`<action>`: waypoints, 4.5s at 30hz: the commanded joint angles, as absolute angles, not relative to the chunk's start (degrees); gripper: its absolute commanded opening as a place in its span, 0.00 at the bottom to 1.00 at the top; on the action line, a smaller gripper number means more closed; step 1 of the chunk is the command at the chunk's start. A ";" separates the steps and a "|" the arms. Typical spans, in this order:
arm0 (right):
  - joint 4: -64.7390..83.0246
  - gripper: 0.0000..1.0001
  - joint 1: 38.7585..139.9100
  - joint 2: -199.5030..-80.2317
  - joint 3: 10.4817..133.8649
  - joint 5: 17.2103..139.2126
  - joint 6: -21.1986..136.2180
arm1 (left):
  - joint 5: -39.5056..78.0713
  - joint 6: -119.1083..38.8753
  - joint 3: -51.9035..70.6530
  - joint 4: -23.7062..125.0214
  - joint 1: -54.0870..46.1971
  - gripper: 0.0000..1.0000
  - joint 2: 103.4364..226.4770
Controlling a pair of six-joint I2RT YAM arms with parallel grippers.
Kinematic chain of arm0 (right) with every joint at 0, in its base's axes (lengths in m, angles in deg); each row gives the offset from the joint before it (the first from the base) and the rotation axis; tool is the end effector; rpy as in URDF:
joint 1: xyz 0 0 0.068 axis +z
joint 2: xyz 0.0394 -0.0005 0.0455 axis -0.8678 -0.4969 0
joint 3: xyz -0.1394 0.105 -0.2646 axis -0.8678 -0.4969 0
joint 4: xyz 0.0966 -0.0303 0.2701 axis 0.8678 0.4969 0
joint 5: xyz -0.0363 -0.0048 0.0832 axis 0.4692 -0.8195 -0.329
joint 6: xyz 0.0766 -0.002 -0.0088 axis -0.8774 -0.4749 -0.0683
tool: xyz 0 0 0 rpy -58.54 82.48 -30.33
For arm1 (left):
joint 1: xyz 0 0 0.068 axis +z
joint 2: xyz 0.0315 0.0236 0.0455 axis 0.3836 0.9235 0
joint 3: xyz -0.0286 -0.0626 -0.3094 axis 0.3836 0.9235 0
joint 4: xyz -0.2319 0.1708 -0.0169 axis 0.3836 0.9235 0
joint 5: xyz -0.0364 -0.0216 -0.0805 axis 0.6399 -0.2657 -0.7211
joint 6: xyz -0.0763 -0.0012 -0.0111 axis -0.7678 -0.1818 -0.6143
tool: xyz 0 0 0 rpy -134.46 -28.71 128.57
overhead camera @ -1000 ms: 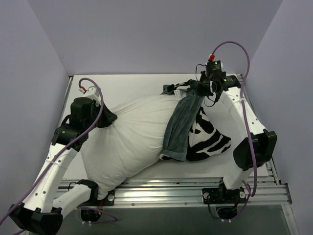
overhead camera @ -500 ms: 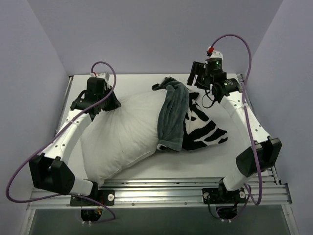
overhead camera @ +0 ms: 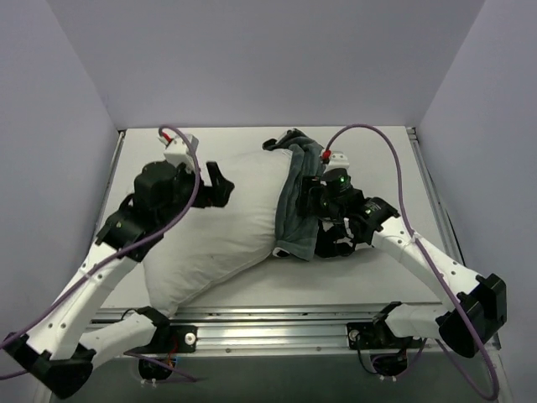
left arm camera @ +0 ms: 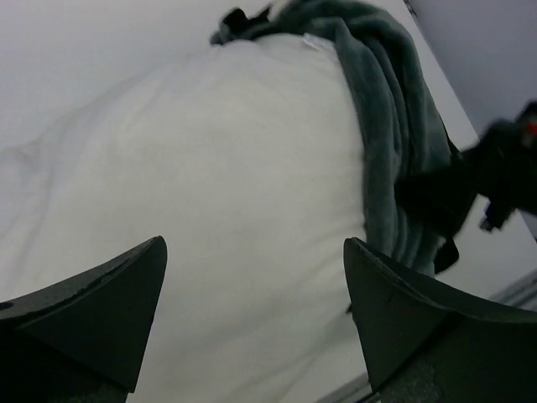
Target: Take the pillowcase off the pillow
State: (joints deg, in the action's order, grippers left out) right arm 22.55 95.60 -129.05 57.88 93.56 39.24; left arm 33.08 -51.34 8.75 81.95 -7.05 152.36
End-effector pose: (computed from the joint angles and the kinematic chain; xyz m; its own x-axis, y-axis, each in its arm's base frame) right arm 0.2686 0.1801 0.3674 -0.4882 0.1683 -0.8563 -0.2941 0.8921 0.3431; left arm 0.2373 -0.1276 0.4494 -0.4235 -0.2031 -0.8828 0.2695 0.9022 -0.3368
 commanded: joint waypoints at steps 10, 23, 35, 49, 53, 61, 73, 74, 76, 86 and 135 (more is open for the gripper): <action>10.66 0.77 96.07 -145.52 65.79 93.94 42.88 | 56.15 -48.05 20.90 89.94 -38.86 0.94 151.06; 14.08 0.89 95.63 -142.65 67.12 94.38 44.55 | 82.73 -46.56 20.19 85.55 -42.31 0.94 163.90; 13.47 1.00 96.85 -135.17 60.27 85.69 39.99 | 73.61 -54.81 26.95 77.03 -34.49 0.98 168.48; 7.67 1.00 104.32 -140.43 59.20 85.41 34.97 | 68.06 -55.34 26.79 76.22 -31.59 0.02 167.86; 8.28 0.99 105.91 -143.68 60.26 91.80 35.06 | 67.71 -55.43 24.51 78.86 -31.59 0.02 165.49; 19.97 0.00 98.28 -147.39 60.61 111.60 33.56 | 69.55 -54.46 19.76 88.87 -28.78 0.02 157.50; 25.69 0.00 60.74 -129.02 61.14 110.46 32.08 | 69.91 -51.57 15.90 102.77 -9.02 0.02 138.51; 25.43 0.00 60.56 -128.66 61.14 109.85 31.29 | 70.17 -50.52 15.37 103.21 -7.95 0.02 137.81; 24.20 0.00 59.60 -128.22 60.96 107.05 29.70 | 71.48 -49.98 13.44 105.40 -6.28 0.02 137.63; 22.35 0.00 59.50 -137.88 74.48 96.13 33.29 | 65.08 -47.88 9.66 98.31 -5.22 0.02 144.02; 13.90 0.90 89.48 -152.93 99.37 97.09 48.77 | 51.63 -48.94 -2.64 102.85 0.23 0.94 138.77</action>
State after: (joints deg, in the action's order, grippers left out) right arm 12.32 89.62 -158.42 97.38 91.76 48.90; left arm 53.76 -51.17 1.25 98.54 -0.19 139.92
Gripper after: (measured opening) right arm 0.849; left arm 0.942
